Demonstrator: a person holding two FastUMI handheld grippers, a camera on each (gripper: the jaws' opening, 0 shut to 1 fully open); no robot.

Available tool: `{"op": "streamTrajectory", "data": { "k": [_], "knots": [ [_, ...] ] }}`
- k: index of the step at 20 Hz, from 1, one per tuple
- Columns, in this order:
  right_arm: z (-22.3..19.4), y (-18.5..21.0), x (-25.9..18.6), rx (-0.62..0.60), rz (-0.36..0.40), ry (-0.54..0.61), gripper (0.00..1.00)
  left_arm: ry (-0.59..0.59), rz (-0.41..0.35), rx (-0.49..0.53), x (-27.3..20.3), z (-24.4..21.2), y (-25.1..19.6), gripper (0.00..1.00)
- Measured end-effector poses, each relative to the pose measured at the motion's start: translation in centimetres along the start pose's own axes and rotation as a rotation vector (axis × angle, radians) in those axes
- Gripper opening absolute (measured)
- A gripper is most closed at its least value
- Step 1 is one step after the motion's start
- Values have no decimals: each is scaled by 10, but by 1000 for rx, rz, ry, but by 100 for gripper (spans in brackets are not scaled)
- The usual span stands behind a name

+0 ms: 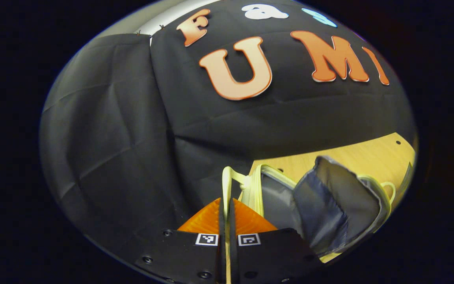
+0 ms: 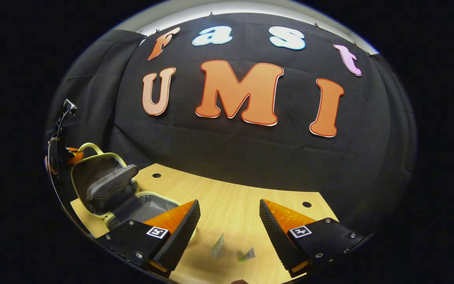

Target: First open the suitcase, pack the skin care products into it, and then close the suitcase.

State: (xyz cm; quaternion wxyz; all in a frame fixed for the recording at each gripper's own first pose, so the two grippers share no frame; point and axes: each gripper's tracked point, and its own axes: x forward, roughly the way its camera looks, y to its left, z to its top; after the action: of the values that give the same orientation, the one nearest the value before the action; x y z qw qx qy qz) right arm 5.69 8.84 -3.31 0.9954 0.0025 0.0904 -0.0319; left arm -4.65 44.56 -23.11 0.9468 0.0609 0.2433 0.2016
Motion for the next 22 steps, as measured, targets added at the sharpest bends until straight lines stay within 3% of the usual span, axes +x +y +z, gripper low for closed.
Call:
{"op": "streamTrajectory", "data": {
  "k": [3,6,7,10,13,14,16,17,18,22],
  "knots": [
    [1,23,-1,23,-11,8,95,146,-5,79,45,-68,7,4],
    [-1,37,-3,37,-13,33,95,241,-42,74,59,-102,2,4],
    [-2,37,-5,43,-17,43,95,278,-47,80,58,-110,3,10],
    [-7,31,-8,57,-35,59,95,201,-5,124,49,-80,3,24],
    [-8,23,-8,48,-37,52,95,103,-63,104,26,-37,-31,59],
    [-6,19,-8,45,-35,44,96,80,-75,95,15,-28,-44,60],
    [-8,11,-11,36,-23,28,96,32,-121,84,-3,-3,-86,76],
    [-10,5,-12,30,-15,24,95,8,-135,81,-15,9,-102,76],
    [-10,-2,-13,28,-11,20,96,-17,-156,72,-29,22,-122,86],
    [-18,-31,-20,34,4,8,96,-105,-275,11,-84,70,-209,97]
  ]
}}
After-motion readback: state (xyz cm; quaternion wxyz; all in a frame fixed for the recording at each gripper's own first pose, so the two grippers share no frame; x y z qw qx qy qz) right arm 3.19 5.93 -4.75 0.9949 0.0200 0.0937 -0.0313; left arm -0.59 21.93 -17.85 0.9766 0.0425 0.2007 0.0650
